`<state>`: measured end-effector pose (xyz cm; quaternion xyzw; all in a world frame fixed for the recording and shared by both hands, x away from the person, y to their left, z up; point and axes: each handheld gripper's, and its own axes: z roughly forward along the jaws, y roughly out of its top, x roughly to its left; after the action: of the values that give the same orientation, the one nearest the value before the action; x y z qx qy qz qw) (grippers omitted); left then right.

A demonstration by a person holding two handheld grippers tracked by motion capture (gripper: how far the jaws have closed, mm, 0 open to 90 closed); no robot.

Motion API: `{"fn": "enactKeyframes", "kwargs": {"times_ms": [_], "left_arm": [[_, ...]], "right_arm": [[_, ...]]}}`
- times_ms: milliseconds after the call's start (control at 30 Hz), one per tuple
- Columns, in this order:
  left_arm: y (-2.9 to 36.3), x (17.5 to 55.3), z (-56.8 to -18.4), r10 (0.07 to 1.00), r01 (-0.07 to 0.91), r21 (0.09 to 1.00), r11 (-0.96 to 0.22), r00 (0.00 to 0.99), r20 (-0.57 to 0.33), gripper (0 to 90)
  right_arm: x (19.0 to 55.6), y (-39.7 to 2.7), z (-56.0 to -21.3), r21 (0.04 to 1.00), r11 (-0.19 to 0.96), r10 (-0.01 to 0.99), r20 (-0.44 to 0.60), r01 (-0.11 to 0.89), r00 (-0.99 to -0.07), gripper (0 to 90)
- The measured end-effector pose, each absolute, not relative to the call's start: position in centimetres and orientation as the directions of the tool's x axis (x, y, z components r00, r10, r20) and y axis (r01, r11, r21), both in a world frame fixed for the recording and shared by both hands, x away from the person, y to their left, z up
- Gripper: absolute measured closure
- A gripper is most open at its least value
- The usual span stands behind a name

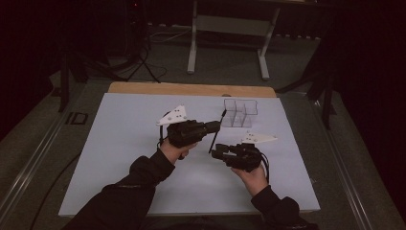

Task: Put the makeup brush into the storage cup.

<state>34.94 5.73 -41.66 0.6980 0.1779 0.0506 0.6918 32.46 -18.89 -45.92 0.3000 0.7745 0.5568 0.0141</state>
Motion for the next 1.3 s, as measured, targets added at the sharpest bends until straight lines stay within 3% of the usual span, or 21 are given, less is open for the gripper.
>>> {"fn": "enactKeyframes", "kwargs": {"times_ms": [367, 633, 800, 967, 1300], "left_arm": [[5.0, 34.8, -41.8, 0.298, 0.181, 0.982, 0.047, 0.936, -0.187, 86.0], [5.0, 35.1, -42.2, 0.304, 0.196, 0.979, 0.050, 0.931, -0.202, 86.0], [5.0, 35.3, -42.4, 0.285, 0.222, 0.974, 0.032, 0.932, -0.222, 84.9], [5.5, 35.3, -42.6, 0.304, 0.228, 0.974, -0.011, 0.928, -0.214, 74.0], [5.3, 34.9, -43.3, 0.239, 0.246, 0.968, -0.047, 0.944, -0.228, 72.9]], "right_arm": [[32.9, -19.0, -45.8, 0.855, 0.218, 0.460, 0.334, 0.470, -0.822, 69.8], [32.8, -19.0, -45.5, 0.845, 0.287, 0.460, 0.291, 0.451, -0.838, 84.5], [32.7, -18.8, -45.8, 0.839, 0.313, 0.464, 0.273, 0.444, -0.843, 85.7], [32.6, -19.3, -45.6, 0.848, 0.318, 0.458, 0.254, 0.424, -0.852, 85.8], [32.4, -19.8, -45.1, 0.857, 0.335, 0.454, 0.217, 0.391, -0.864, 86.0]]}}
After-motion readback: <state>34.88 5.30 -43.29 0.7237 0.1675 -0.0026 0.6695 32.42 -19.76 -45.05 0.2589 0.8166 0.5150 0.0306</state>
